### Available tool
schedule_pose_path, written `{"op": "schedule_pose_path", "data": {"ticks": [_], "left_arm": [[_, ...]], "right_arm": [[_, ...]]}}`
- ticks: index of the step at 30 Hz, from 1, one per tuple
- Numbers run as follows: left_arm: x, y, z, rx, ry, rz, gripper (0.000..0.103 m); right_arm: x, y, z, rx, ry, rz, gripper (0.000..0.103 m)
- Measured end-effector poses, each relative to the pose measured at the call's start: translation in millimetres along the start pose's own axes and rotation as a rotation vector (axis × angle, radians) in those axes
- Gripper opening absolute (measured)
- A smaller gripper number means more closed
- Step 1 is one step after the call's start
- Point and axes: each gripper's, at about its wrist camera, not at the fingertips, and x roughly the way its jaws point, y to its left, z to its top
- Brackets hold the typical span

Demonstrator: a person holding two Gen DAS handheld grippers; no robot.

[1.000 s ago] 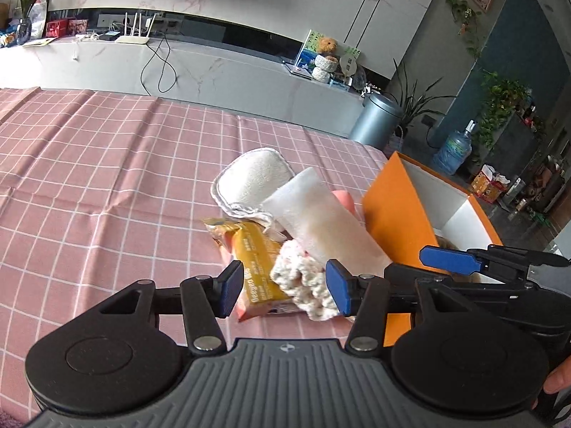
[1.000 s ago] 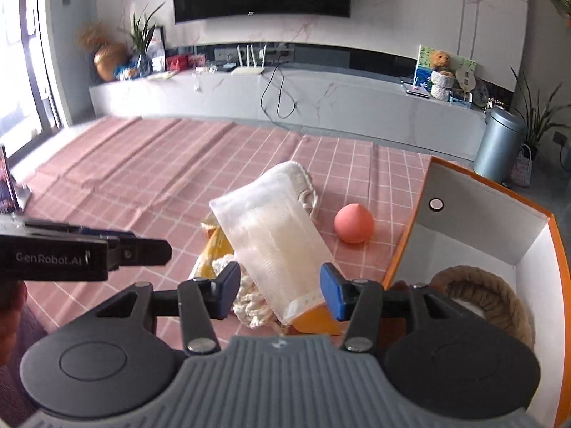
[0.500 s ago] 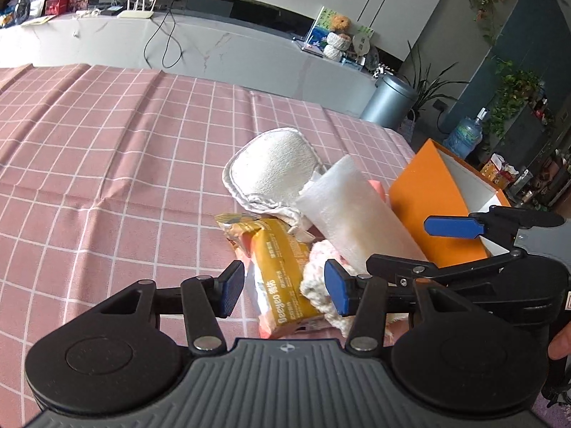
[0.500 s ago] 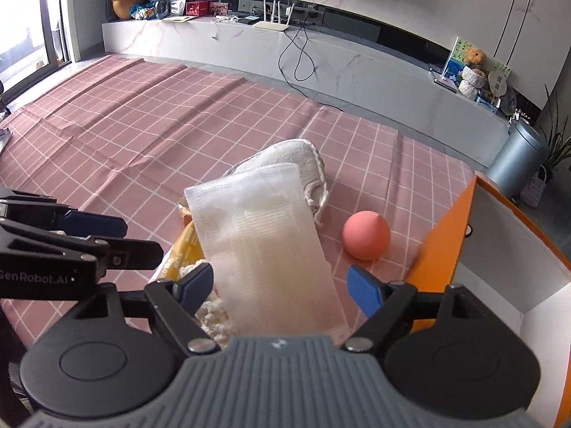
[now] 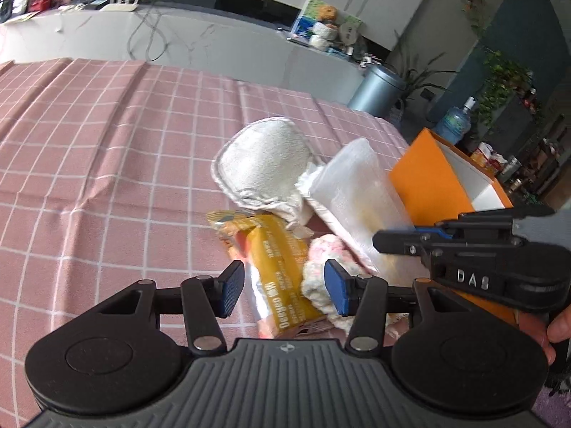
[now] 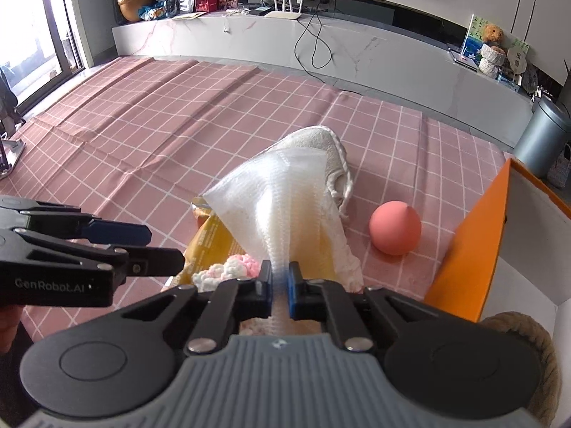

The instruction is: Organize soft objects

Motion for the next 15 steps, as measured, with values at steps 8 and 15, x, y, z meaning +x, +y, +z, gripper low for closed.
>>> {"op": "schedule_pose_path", "data": {"ticks": [8, 15], "left_arm": [[12.4, -30.7, 5.3, 0.117, 0.011, -0.025, 0.072], [26.8, -46.1, 24.1, 0.094, 0.003, -0.039, 0.077]], "right_arm": [[-27.2, -35.4, 1.7, 0.155, -0.055, 0.024, 0.001], [-40.3, -57.0, 4.5, 0.204, -0.121, -0.02, 0.0]]}}
